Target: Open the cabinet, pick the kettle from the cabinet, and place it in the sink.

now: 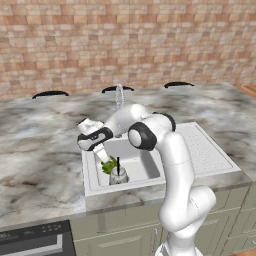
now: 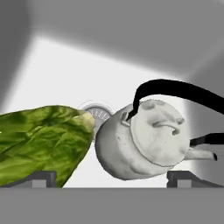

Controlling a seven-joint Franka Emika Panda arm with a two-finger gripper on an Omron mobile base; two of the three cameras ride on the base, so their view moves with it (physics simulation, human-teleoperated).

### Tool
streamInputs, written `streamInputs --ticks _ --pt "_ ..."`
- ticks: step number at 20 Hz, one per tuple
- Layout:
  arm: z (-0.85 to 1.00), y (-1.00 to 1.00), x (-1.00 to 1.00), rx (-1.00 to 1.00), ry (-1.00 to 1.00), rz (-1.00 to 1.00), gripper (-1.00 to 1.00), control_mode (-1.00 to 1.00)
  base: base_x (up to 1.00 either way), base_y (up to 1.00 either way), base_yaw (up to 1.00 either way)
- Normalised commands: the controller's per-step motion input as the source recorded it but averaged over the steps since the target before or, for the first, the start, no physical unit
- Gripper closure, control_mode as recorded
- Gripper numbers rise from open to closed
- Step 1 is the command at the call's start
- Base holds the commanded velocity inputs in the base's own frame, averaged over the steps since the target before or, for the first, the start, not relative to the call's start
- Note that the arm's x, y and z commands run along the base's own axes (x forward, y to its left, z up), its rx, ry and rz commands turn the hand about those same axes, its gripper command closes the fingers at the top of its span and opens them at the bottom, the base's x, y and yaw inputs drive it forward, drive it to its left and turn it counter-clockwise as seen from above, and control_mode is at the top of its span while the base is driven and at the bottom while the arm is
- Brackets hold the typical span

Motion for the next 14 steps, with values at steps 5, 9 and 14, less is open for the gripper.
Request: streamInputs --ticks 5,9,14 --pt "0.24 0.16 -0.33 0.0 -0.01 0.11 -1.0 -1.0 0.0 0.0 0.0" --pt "0.23 0.0 -0.43 0.0 -0.08 0.36 -1.0 -1.0 0.0 0.0 0.0" --pt "0.23 0.0 -0.41 -0.02 -0.16 0.48 -1.0 -1.0 0.0 0.0 0.0"
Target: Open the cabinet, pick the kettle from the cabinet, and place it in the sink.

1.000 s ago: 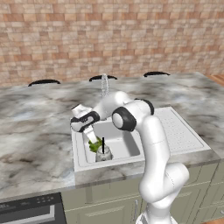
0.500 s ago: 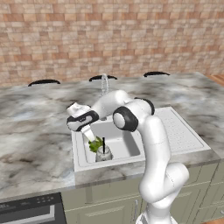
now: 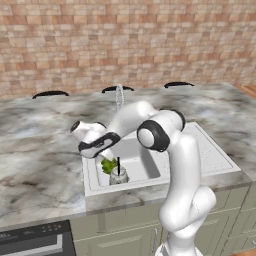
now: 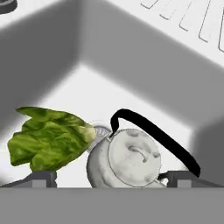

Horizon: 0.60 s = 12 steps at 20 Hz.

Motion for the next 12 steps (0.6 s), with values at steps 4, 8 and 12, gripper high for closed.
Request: streamInputs --ticks 4,8,12 --pt "0.27 0.02 -0.39 0.0 -0.08 0.45 -1.0 -1.0 0.0 0.0 0.0" --pt "0.4 0.08 -0.28 0.0 0.01 0.34 -1.0 -1.0 0.0 0.0 0.0" --pt "0.47 0.1 -0.25 0.0 0.02 0.3 -1.0 -1.0 0.0 0.0 0.0"
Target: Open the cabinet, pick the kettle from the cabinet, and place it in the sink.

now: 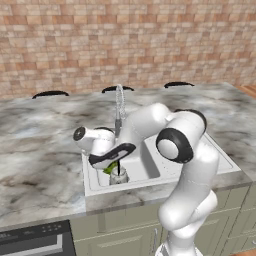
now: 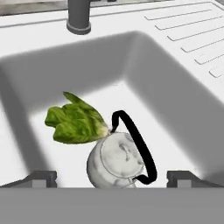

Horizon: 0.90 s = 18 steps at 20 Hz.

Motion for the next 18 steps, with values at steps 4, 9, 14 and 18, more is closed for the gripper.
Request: streamInputs --ticks 4,9,14,18 --pt "0.46 0.13 -0.26 0.0 0.07 0.28 -1.0 -1.0 0.0 0.0 0.0" --pt "0.44 0.02 -0.31 0.0 0.09 0.24 -1.0 -1.0 0.0 0.0 0.0" --pt "0.39 -0.06 -0.33 0.0 0.01 0.24 -1.0 -1.0 0.0 0.0 0.0" --pt "0.35 -0.18 -0.4 0.0 -0.03 0.23 -1.0 -1.0 0.0 0.0 0.0"
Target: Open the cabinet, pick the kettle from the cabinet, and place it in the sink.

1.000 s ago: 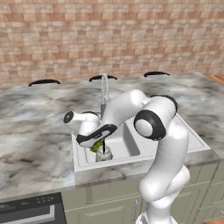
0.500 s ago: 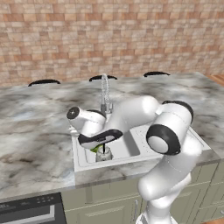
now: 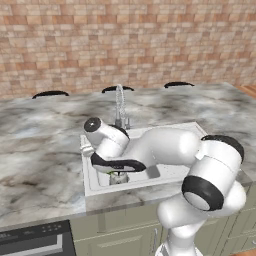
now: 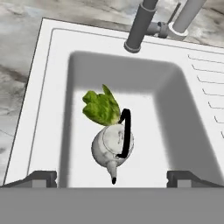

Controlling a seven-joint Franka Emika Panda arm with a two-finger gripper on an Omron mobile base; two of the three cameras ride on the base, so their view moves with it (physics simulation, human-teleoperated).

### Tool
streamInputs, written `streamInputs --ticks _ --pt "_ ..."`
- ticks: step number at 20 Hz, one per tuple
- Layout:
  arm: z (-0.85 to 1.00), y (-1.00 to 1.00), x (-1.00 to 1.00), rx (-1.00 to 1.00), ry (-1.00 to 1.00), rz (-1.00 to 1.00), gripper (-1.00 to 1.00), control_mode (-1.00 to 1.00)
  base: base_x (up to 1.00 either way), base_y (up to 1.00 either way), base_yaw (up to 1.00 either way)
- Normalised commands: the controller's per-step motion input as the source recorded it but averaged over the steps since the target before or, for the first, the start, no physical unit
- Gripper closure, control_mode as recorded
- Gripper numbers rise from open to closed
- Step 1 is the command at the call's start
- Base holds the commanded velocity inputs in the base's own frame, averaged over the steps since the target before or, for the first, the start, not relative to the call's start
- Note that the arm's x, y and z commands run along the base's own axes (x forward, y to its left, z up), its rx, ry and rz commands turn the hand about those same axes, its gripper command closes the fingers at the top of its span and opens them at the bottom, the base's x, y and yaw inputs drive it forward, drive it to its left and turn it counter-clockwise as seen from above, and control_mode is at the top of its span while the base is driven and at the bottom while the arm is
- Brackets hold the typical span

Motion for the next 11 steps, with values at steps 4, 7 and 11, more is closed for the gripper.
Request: streamInputs --ticks 4,7,11 --pt "0.31 -0.25 -0.45 0.0 -0.08 0.21 -1.0 -1.0 0.0 0.0 0.0" --pt "0.27 -0.32 -0.48 0.0 -0.11 0.19 -1.0 -1.0 0.0 0.0 0.0" --pt "0.25 -0.36 -0.49 0.0 -0.11 0.14 -1.0 -1.0 0.0 0.0 0.0"
